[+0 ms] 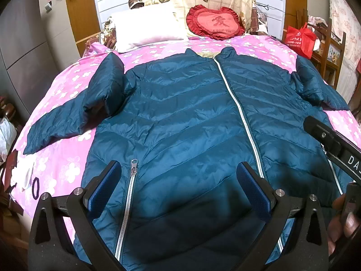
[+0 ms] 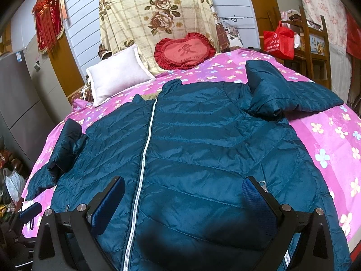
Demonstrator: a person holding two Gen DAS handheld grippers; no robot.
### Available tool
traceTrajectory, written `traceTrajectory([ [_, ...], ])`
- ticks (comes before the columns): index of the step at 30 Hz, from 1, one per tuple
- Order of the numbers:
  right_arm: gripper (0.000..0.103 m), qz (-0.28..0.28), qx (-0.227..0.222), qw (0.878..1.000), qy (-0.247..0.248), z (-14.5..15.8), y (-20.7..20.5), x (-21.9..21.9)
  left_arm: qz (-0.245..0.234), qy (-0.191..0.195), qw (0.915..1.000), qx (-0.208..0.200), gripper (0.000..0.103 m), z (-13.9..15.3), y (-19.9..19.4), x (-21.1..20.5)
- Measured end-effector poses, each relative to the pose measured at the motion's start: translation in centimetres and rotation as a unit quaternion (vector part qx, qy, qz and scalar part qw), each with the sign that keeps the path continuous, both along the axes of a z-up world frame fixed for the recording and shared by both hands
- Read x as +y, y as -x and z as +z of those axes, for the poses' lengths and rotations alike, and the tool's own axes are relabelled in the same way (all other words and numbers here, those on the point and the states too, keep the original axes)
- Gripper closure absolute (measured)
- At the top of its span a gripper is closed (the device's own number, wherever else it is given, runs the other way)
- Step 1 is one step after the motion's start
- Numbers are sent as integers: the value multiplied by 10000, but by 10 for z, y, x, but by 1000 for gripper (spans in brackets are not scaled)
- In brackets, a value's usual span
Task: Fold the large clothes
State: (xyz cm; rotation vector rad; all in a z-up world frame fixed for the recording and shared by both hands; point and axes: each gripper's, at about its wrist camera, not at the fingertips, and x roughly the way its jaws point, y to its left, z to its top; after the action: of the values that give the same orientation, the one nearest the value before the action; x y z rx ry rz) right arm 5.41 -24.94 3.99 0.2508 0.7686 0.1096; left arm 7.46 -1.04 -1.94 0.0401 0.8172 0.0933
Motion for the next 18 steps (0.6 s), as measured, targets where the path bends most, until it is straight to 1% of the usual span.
traceTrajectory([
  [6, 0, 0, 4, 10000, 5, 1, 1, 0, 5, 38, 10000, 23, 1, -2, 0, 0],
  [7, 0, 2, 6, 10000, -4, 1, 0, -1, -1, 79, 10000, 25, 1, -1, 0, 1],
  [9, 0, -11, 1, 10000, -15, 1, 0, -1, -46, 346, 9994, 37, 1, -1, -1, 9],
  [10, 0, -8, -6, 10000, -11, 2, 0, 0, -36, 392, 9992, 12, 1, 0, -3, 14],
  [12, 0, 5, -21, 10000, -2, 1, 0, 2, 136, 315, 9993, -140, 1, 6, -8, 34],
  [13, 0, 17, -26, 10000, 3, 2, 0, 4, 259, 345, 9989, -204, 1, 9, -12, 51],
  [15, 0, 35, -5, 10000, -2, 0, 0, 6, 466, 530, 9972, -257, 1, 13, -18, 84],
  [18, 0, 79, 88, 9999, 27, -6, -3, 12, 977, 889, 9909, -241, 1, 12, -28, 152],
])
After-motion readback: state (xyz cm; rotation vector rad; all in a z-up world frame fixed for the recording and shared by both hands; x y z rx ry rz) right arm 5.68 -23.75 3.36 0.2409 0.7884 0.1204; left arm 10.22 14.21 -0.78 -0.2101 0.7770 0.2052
